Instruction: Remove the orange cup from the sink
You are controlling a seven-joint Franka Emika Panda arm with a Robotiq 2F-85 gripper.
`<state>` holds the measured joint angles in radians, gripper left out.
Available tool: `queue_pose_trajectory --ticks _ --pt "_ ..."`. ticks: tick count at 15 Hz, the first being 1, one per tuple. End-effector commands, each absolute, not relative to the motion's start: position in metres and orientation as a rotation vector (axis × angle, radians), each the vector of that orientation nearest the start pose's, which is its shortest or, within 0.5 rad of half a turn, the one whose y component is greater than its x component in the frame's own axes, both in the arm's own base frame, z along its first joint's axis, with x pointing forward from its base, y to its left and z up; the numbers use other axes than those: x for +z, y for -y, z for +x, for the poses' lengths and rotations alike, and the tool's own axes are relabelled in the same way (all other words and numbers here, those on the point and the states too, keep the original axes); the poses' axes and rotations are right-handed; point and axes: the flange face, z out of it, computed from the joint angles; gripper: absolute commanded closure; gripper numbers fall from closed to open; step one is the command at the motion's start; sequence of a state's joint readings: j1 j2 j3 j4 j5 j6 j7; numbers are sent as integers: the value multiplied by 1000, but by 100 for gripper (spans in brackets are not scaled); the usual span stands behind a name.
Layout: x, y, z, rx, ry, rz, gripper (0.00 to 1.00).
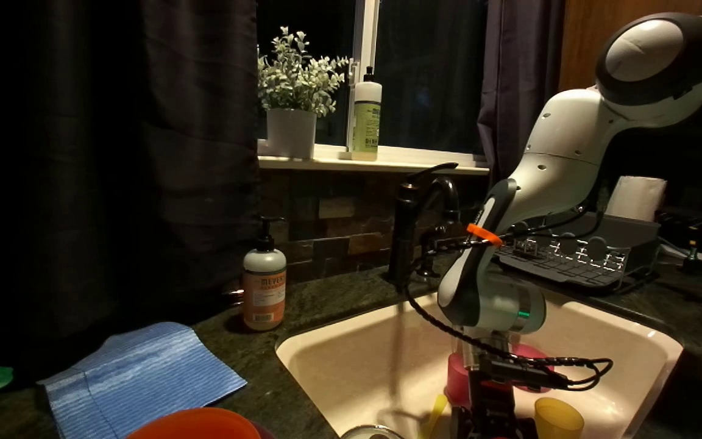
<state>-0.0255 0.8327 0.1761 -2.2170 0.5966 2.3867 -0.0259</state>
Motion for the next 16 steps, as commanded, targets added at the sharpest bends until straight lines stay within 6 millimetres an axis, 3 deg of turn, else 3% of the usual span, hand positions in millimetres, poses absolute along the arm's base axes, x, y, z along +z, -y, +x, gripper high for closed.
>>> queue_pose_trajectory --ticks 1,2,5,11,16 --pt "-28 -90 410 979 -525 -2550 29" --pt "-28 -90 410 982 -524 -2546 30" --pt "-29 -90 409 1002 -524 -2528 55" --pt "-30 -88 410 1003 -524 -2520 56" --pt "-6 -89 406 940 -578 -2533 56"
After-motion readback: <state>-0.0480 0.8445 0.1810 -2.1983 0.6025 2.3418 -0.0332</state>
